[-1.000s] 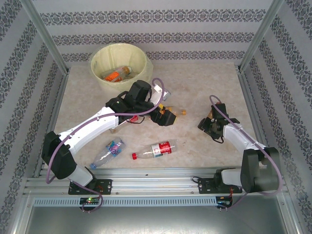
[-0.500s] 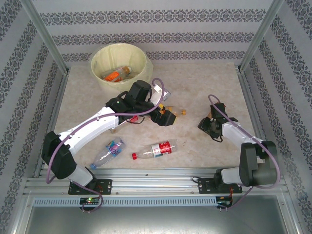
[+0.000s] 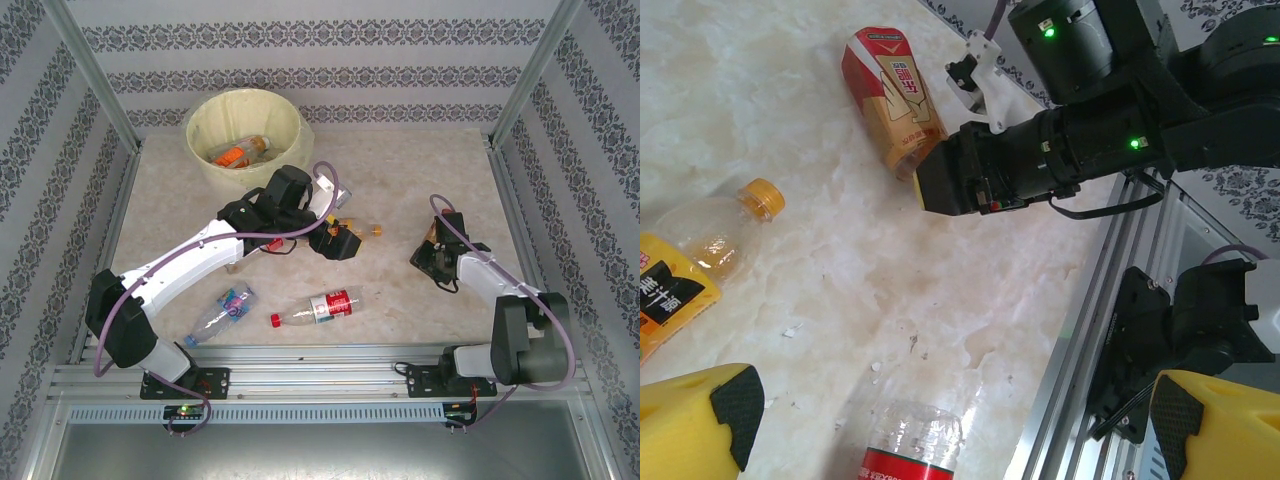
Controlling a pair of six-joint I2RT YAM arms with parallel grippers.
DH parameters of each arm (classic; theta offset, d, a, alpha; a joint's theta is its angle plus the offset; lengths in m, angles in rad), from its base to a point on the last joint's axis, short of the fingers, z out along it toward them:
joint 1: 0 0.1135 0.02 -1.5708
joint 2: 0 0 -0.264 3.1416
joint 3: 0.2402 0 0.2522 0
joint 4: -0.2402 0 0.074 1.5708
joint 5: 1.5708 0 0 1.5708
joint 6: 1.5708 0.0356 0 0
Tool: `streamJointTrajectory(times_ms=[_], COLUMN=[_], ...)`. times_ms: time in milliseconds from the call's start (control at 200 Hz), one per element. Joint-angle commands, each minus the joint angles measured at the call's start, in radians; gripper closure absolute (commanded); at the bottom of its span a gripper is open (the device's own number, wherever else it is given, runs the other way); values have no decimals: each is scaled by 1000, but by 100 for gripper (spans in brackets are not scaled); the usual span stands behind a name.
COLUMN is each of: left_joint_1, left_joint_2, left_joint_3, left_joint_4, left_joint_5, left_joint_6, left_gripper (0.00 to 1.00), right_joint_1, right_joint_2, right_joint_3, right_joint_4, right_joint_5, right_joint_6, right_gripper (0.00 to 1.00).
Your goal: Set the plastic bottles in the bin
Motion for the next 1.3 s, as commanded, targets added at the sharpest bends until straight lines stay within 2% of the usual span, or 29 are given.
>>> streamJointTrajectory(times_ms=[0,280,490,590,779,894,1124,1294], left_joint_1=[-16,-14,-13,-13,-11,-11,-13,-14], left_joint_2=[-8,-3,8,11,65,108,136,121], left_joint_3=[28,39,62,25,-36,-28,12,19], left_joint_4=[-19,-14,40,135,431,525,512,488], left_joint_5=[-7,-2,20,11,48,56,16,-21], left_joint_6=[21,-7,-105,-185,-398,-470,-499,-483], left_gripper=[0,0,0,0,0,0,0,0], right_joint_1=[-10,10,35,51,101,141,233,296], right_joint_2=[-60,-238,-422,-492,-604,-651,-675,-652], right_joint_3=[-7,-33,-65,-55,-44,-27,-13,9], right_joint_4=[-27,-54,-23,-15,24,32,69,65], right_joint_5=[11,-44,-178,-253,-382,-429,-441,-401], right_joint_6=[-24,-68,-93,-111,-121,-126,-122,-139], right_gripper=[66,67,68,68,69,69,69,69])
